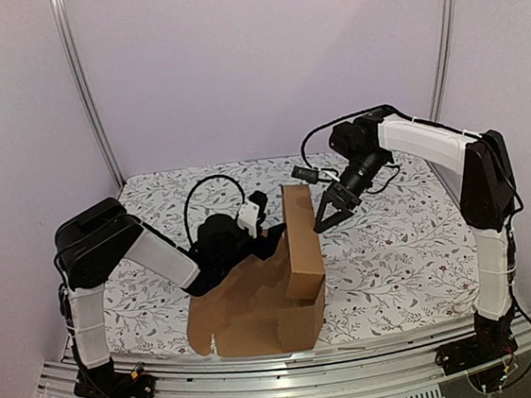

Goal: Fold the paper box

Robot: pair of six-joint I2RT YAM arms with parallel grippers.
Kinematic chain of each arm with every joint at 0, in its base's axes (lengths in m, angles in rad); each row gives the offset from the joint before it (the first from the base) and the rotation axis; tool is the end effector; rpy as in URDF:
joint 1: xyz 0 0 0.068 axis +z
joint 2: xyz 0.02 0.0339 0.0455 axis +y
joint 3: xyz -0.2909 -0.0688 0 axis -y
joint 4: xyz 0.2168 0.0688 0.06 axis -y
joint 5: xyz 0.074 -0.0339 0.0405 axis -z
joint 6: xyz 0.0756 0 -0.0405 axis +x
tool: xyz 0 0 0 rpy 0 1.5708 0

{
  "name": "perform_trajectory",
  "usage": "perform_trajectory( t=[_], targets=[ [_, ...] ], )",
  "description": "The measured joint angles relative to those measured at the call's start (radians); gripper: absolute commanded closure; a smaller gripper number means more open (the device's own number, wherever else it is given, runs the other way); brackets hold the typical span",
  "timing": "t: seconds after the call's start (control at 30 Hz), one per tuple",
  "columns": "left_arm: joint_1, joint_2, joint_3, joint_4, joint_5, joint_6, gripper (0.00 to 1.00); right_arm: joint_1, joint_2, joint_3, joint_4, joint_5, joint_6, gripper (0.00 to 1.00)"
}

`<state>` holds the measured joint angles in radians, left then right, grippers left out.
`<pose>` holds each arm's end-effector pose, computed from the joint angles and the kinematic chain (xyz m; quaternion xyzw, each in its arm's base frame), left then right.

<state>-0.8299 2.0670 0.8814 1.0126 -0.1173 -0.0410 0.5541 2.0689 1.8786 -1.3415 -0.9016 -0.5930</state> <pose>0.3051 -0.3205 0.1653 0.2589 0.7200 -0.2302 0.6013 0.2987 0.2545 0.2662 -0.4955 0.7513 0.4352 0.0260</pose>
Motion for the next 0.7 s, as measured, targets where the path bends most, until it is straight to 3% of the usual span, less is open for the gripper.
perform_trajectory(
  t=[0.37, 0.7],
  targets=[
    [0.015, 0.002, 0.011, -0.017, 0.156, -0.031, 0.46, -0.002, 0.032, 0.048, -0.012, -0.006, 0.0, 0.21],
    [-0.01, 0.002, -0.024, 0.015, 0.172, -0.078, 0.51, -0.023, 0.042, 0.147, -0.019, 0.086, 0.153, 0.2]
  ],
)
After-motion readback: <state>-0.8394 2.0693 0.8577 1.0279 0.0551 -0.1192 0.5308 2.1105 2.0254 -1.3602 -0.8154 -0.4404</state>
